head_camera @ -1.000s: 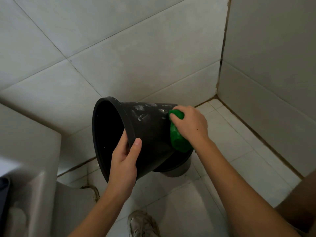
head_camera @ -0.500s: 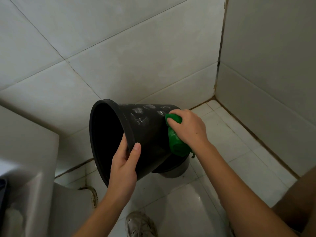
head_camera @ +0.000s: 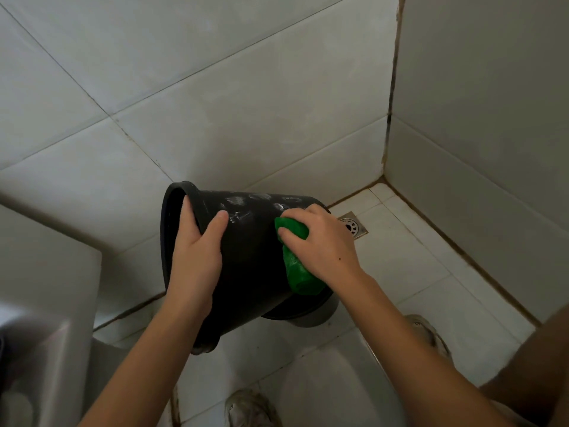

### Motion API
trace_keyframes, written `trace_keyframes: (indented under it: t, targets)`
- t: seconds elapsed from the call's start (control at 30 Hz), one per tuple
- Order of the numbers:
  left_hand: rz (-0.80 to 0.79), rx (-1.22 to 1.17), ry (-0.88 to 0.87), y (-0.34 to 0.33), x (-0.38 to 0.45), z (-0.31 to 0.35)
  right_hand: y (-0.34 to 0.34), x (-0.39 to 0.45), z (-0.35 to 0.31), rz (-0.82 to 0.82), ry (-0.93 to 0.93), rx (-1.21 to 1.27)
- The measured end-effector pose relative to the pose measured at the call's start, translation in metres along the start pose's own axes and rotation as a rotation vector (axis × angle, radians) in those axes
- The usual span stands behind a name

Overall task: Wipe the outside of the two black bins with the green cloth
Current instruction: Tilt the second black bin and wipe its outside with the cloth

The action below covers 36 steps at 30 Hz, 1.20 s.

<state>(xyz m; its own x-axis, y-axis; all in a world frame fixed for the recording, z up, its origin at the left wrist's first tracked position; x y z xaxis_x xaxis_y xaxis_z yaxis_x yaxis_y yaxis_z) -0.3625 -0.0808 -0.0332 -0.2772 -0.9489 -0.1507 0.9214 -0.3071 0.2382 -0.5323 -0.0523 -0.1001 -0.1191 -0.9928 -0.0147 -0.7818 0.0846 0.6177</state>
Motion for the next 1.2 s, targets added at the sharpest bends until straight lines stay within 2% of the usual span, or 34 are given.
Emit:
trace_keyframes:
  t: [0.13,0.33,0.47,0.63,0.87,1.07,1.2]
  targets:
    - [-0.046,-0.022,-0.011,-0.001,0.006,0.006,-0.002,-0.004,-0.004,0.001,0.065,0.028]
    - [-0.191,0.113,-0.157,-0.009,-0.008,0.004,-0.009,-0.01,0.01,0.039,0.035,0.121]
    - [-0.215,0.133,-0.188,-0.01,-0.025,-0.006,-0.014,-0.013,0.016,0.078,0.017,0.181]
    - [-0.196,0.08,-0.17,-0.01,-0.039,-0.018,-0.018,-0.016,0.017,0.124,0.029,0.193]
    - [-0.154,0.069,-0.047,-0.016,-0.041,-0.024,-0.02,-0.026,0.023,0.189,0.027,0.168]
    - [-0.077,0.114,-0.106,-0.015,-0.022,-0.001,-0.021,-0.026,0.022,0.183,0.034,0.176]
    - [-0.037,-0.015,-0.048,-0.011,-0.005,0.0,-0.022,-0.026,0.021,0.196,0.039,0.167]
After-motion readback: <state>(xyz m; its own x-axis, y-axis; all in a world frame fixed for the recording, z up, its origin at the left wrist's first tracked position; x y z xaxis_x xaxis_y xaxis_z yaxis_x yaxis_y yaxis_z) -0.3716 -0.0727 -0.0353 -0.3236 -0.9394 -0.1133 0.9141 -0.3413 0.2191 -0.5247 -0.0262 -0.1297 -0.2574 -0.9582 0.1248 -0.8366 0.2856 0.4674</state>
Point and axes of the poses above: each hand's wrist, its own x-axis towards the middle knuckle, its own y-axis out of the back of the hand, z = x × y, the point moved 6 cm from there along x, towards the middle knuckle, and after that the axes turned 14 degrees about -z, right-handed, at the moved point
